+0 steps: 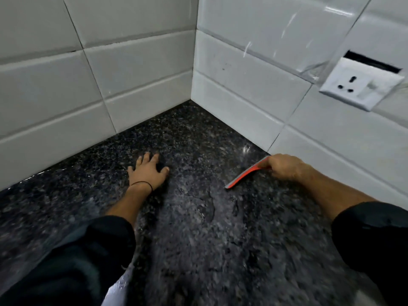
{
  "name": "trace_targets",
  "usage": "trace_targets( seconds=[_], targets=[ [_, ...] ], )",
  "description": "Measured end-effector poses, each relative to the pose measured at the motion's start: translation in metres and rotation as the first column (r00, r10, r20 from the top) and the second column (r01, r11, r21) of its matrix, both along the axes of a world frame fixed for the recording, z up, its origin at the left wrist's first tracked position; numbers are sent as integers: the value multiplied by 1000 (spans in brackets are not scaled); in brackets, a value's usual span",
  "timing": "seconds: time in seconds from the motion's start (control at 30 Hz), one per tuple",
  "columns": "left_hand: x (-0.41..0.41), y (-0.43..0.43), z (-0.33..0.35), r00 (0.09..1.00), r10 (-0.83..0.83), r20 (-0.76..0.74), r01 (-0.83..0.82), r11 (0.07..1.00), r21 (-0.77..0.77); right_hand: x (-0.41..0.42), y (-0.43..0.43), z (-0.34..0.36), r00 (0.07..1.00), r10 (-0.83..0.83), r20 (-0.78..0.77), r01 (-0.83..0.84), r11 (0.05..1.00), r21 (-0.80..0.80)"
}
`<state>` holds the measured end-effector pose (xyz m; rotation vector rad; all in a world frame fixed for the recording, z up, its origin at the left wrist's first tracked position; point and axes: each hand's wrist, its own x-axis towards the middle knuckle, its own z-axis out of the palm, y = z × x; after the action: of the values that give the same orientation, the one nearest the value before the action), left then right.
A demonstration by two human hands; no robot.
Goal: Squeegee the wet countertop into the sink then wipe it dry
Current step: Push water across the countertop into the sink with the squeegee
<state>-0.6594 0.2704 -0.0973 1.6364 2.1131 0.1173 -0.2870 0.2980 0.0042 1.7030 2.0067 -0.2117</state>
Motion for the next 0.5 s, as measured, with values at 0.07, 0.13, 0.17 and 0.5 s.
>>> trace_targets(
  seconds=[0.07, 0.13, 0.17, 0.5],
  targets=[
    [3, -22, 1, 999, 4, 40, -6, 999, 43, 2, -7, 8, 999, -15, 41, 13, 999, 42],
    [-2, -42, 0, 996, 41, 75, -46, 997, 60, -11, -10, 19, 1000, -14, -1, 14, 995, 99],
    [-9, -53, -2, 993, 77, 86, -82, 995, 56, -21, -8, 23, 999, -8, -48, 14, 993, 121],
    [-82, -107, -21, 956, 294, -7, -277, 895, -349, -228, 71, -14, 922, 151, -357, -142, 989, 51]
  ],
)
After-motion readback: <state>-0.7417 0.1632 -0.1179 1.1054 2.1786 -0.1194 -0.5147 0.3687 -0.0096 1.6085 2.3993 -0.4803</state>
